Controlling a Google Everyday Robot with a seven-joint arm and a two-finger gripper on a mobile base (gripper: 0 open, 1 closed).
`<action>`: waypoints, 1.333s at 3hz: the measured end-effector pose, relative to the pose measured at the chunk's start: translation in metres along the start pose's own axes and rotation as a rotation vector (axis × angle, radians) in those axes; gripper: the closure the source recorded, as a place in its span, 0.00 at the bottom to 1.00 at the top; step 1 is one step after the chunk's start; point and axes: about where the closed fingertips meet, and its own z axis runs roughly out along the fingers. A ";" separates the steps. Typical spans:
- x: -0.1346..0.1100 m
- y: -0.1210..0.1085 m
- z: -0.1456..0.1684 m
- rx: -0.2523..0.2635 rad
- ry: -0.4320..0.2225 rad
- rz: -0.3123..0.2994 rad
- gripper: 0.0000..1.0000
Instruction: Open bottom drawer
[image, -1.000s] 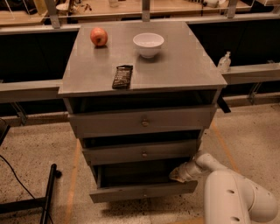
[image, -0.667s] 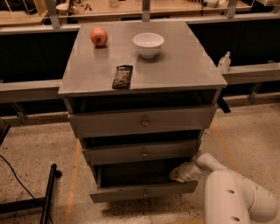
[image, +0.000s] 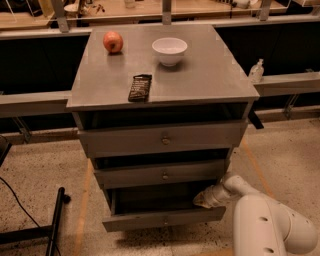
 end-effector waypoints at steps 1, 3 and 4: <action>0.000 0.000 0.000 0.000 0.000 0.000 1.00; 0.000 0.000 0.000 0.000 0.000 0.000 0.82; 0.000 0.000 0.000 0.000 0.000 0.000 0.59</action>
Offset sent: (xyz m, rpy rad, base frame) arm -0.0080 0.0318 -0.0019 -0.2183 -0.0635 0.1340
